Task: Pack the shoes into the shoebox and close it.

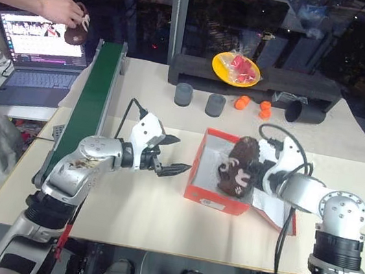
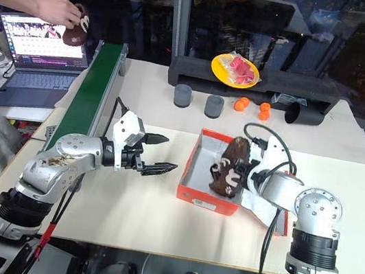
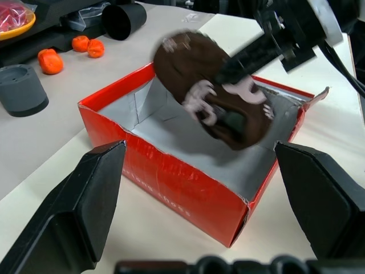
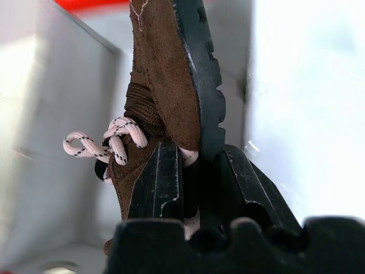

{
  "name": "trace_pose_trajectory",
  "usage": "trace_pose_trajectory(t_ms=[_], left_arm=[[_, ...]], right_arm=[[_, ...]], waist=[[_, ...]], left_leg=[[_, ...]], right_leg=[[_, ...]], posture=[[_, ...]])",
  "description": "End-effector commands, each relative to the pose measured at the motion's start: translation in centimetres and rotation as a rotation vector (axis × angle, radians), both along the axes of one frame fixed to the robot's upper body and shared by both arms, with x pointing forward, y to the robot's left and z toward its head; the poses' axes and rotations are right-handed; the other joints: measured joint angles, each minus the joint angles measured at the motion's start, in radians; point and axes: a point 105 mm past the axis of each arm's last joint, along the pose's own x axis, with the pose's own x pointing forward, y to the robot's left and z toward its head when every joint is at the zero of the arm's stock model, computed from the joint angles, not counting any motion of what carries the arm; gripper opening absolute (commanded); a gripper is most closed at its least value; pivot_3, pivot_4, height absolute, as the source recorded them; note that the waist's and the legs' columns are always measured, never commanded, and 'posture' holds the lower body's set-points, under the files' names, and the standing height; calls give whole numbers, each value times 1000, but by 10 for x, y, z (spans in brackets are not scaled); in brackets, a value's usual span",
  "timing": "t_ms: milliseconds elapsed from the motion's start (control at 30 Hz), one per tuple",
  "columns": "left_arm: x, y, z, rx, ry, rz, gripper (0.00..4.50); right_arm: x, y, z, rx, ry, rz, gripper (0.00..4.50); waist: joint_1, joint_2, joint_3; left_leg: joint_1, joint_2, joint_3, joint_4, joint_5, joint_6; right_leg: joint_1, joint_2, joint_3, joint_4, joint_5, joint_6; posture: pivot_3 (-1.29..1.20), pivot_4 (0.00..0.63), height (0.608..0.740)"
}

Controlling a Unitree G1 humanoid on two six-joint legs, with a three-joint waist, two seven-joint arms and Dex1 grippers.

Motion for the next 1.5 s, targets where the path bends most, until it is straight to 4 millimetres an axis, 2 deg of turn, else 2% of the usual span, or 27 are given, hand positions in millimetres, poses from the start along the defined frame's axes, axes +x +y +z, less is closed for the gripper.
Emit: trace_pose_trajectory(t_ms=[33, 167, 267, 300, 400, 433, 600, 800, 867, 933, 1033, 1067, 1133, 1267, 1333, 1367, 1467, 1500], left_arm=[[-2, -8, 14, -23, -64, -18, 4440], [-3, -11, 13, -25, -68, -20, 4440], [-4, -11, 14, -25, -71, -18, 4440], [-4, -10, 14, -25, -71, -17, 4500], [-3, -9, 14, -27, -74, -6, 4500], [-2, -8, 14, -27, -75, 1, 4500], [5, -1, 16, -26, -92, 46, 4500], [24, 17, 21, -35, -130, 179, 4500], [39, 30, 27, -68, -158, 298, 4500], [60, 53, 35, -112, -200, 502, 4500], [83, 94, 42, -172, -214, 822, 4500], [87, 106, 42, -197, -200, 911, 4500], [90, 128, 37, -215, -158, 1043, 4500], [90, 156, 20, -147, -104, 1172, 4500], [88, 169, 11, -126, -63, 1220, 4500], [87, 173, 7, -106, -52, 1221, 4500], [86, 178, 3, -88, -26, 1219, 4500], [86, 178, 3, -89, -21, 1217, 4500]], right_arm=[[-4, -7, -14, -83, 46, -16, 739], [-4, -4, -26, -115, 79, -17, 739], [0, -1, -25, -94, 61, -43, 739], [1, -1, -24, -90, 53, -53, 1446], [6, 2, -16, -122, 19, -48, 2306], [10, 3, -8, -138, -18, -53, 2608], [21, 12, 33, -242, -179, -31, 2608], [25, 22, 79, -386, -360, -19, 2608], [27, 37, 99, -384, -466, 37, 2608], [23, 69, 120, -306, -607, 195, 2608], [-8, 120, 141, -100, -760, 544, 2608], [-23, 131, 143, -38, -785, 663, 2608], [-48, 139, 141, 57, -809, 846, 2608], [-73, 136, 126, 136, -800, 1014, 2608], [-79, 134, 113, 116, -783, 1065, 3108], [-77, 132, 107, 114, -769, 1053, 3265], [-70, 129, 91, 89, -740, 1031, 4347], [-71, 130, 88, 84, -737, 1039, 4487]], waist=[[0, 0, 0], [0, 0, 0], [-1, 0, 0], [-1, -1, -1], [0, -1, -1], [1, -1, -1], [-1, 0, 0], [0, 0, 0], [0, 0, 0], [1, 0, 0], [-2, 0, 0], [-2, 0, 0], [1, 0, 0], [11, -1, 0], [17, -1, 0], [17, -1, 0], [19, -1, 0], [19, -1, 0]], left_leg=[[0, 0, 0, 0, 0, 0], [0, 0, 0, 0, 0, 0], [1, 0, 0, 0, 0, 0], [2, 0, 0, 0, 0, 0], [2, 0, 0, 0, 0, 0], [2, 0, 0, 0, 0, 0], [1, 0, 0, 0, 0, 0], [1, 0, 0, 0, 0, 0], [1, 0, 0, 0, 0, 0], [1, 0, 0, 0, 0, 0], [1, 0, 0, 0, 0, 0], [1, 0, -1, 0, 0, 0], [0, 0, -2, 0, -1, 1], [-1, 0, -3, 0, -2, 2], [-1, -1, -4, 2, -1, 2], [-1, -1, -4, 2, -1, 2], [0, 0, -4, 2, -1, 1], [0, 0, -4, 2, -1, 1]], right_leg=[[0, 0, 0, 0, 0, 0], [0, 0, 0, 0, 0, 0], [1, 0, 0, 0, 0, 0], [2, 0, 0, 0, 0, 0], [2, 0, 0, 0, 0, 0], [1, 0, 0, 0, 0, 0], [0, 0, 0, 0, 0, 1], [0, 1, 0, 1, 0, 1], [0, 0, 0, 0, 0, 1], [0, 0, 0, 0, 0, 1], [0, 1, 0, 0, 0, 1], [0, 1, -1, 0, 0, 1], [0, 1, -1, 0, 0, 2], [2, -1, -4, -1, 0, 2], [2, -1, -5, -1, 0, 2], [2, -1, -5, 0, 0, 2], [1, -1, -5, 1, 0, 1], [1, -1, -5, 1, 0, 1]], posture=[[0, 150, 740], [0, 150, 740], [0, 150, 740], [0, 150, 740], [0, 150, 740], [0, 150, 740], [0, 150, 740], [0, 150, 740], [0, 150, 740], [0, 150, 740], [0, 150, 740], [0, 150, 740], [0, 150, 740], [0, 150, 740], [0, 150, 740], [0, 150, 740], [0, 150, 740], [0, 150, 740]])
